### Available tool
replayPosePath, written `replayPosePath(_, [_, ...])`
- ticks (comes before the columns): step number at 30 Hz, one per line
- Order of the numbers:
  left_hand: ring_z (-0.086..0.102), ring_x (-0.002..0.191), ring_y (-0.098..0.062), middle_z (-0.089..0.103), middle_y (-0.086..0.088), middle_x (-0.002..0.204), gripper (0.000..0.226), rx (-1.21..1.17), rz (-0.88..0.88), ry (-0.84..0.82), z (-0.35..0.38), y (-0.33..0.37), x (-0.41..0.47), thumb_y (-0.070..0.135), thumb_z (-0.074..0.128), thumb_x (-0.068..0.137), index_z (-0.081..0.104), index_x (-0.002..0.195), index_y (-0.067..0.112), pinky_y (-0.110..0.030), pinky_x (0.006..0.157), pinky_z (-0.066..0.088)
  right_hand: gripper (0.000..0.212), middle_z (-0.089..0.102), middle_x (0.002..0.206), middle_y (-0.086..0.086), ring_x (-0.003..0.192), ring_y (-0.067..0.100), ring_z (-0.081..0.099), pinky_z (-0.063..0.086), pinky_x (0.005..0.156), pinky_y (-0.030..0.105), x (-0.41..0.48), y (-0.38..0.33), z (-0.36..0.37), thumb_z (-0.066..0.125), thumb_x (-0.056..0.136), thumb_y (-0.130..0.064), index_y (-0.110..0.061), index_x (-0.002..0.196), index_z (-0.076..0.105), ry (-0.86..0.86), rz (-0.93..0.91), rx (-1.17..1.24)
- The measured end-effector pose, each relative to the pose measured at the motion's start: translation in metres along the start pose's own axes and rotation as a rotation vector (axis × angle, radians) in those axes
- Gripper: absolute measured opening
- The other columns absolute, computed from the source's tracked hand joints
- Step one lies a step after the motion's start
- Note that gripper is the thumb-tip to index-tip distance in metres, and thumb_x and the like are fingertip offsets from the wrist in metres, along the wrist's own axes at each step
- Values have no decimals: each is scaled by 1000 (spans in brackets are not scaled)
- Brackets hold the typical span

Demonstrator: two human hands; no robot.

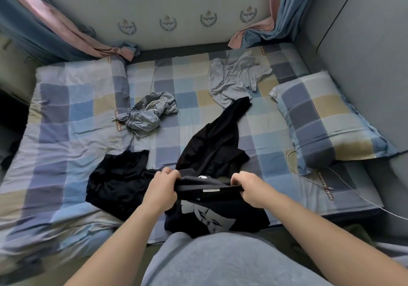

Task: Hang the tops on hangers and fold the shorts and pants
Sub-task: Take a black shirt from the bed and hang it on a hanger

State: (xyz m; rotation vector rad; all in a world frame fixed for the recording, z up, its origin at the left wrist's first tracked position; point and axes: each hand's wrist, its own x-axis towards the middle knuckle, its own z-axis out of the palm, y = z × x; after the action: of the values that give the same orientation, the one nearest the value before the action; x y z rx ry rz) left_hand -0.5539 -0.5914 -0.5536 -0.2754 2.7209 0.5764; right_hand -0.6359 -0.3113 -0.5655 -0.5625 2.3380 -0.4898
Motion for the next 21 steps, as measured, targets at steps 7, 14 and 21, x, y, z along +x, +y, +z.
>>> replayPosePath(7, [35,129,-30,39,0,143,52,293,-148,-352,19,3,5,10,50,82,45,129,32,-44,103,31,28,43,110,0,96,22,39,38,83,34,-1,7,8,45,90,1,-26,97,48,125,392,-121])
replayPosePath(14, [57,109,-8,47,23,120,64,-325,161,-95,2,-15,7,-15,40,73,56,99,41,-18,83,47,56,66,104,-3,77,12,54,39,61,23,-23,-1,21,33,80,14,-28,93,67,525,448,709])
replayPosePath(21, [62,102,-26,64,-1,111,44,212,107,-491,-3,-62,13,1,43,86,67,113,25,-38,85,55,34,61,104,7,88,25,55,40,64,30,-27,-52,85,39,92,0,-26,101,59,480,641,502])
